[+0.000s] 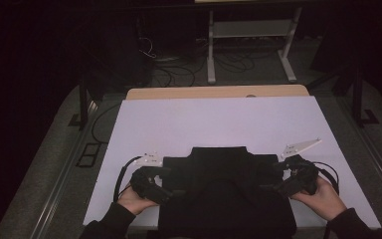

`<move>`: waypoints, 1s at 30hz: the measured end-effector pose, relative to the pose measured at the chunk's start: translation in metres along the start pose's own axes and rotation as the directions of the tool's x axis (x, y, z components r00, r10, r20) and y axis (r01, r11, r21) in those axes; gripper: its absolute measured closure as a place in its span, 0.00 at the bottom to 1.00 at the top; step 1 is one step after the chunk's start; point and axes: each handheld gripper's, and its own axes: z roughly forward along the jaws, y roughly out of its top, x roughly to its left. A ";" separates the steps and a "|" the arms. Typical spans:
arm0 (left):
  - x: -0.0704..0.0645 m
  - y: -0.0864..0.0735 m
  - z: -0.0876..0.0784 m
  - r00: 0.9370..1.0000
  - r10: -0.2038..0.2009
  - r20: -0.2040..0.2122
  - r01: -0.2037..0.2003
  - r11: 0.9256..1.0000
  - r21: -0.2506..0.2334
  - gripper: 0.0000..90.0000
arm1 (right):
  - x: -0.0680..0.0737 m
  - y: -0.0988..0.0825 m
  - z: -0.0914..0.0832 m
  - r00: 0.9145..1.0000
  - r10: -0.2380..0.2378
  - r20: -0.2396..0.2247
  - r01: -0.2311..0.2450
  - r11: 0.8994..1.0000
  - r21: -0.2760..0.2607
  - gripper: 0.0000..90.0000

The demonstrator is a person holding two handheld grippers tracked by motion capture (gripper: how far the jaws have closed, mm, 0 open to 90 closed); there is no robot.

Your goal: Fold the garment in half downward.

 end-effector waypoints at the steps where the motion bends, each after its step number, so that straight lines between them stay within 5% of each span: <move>1: 0.001 0.001 -0.001 1.000 0.001 -0.003 -0.001 1.000 -0.002 0.00 | -0.001 0.001 -0.002 1.000 0.000 -0.001 0.000 1.000 -0.004 0.00; 15: 0.008 0.020 -0.009 1.000 0.018 -0.019 -0.019 1.000 -0.010 0.00 | -0.013 0.017 -0.025 0.999 -0.015 0.033 0.016 0.999 -0.042 0.00; 30: 0.030 0.030 -0.016 0.998 -0.010 -0.061 0.008 0.999 -0.036 0.00 | -0.035 0.031 -0.033 0.999 -0.007 0.053 0.011 0.998 -0.067 0.00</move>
